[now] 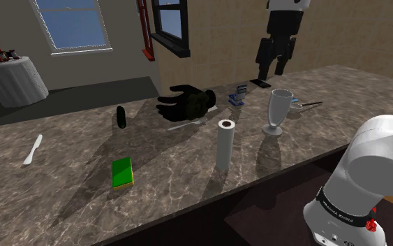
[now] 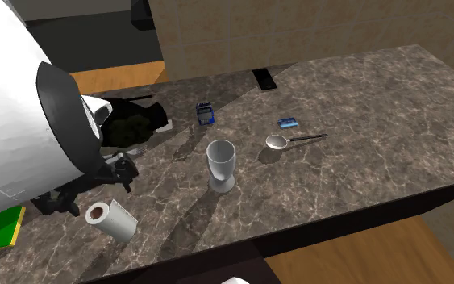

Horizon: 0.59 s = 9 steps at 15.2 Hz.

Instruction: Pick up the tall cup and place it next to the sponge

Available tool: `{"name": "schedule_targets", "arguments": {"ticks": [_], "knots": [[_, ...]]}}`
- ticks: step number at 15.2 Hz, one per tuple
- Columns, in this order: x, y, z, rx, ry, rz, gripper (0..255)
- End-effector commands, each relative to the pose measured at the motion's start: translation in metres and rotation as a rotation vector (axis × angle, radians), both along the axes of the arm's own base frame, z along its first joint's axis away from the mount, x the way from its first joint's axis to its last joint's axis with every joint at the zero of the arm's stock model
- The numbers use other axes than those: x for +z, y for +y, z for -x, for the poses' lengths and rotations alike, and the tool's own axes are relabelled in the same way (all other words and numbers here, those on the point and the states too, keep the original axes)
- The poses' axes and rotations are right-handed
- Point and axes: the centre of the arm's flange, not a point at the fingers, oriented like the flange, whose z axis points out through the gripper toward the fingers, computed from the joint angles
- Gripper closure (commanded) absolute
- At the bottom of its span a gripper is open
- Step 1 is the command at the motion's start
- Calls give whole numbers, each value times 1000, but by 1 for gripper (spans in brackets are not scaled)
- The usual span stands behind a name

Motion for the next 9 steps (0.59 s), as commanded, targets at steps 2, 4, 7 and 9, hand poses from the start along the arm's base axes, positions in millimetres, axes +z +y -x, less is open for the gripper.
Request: {"name": "schedule_targets", "arguments": {"ticks": [2, 4, 7, 9], "knots": [[-7, -10, -3, -2, 1, 4, 0], [-21, -30, -10, -7, 4, 12, 0], [-41, -61, -20, -15, 8, 23, 0], [-55, -82, -27, -20, 10, 31, 0]]}}
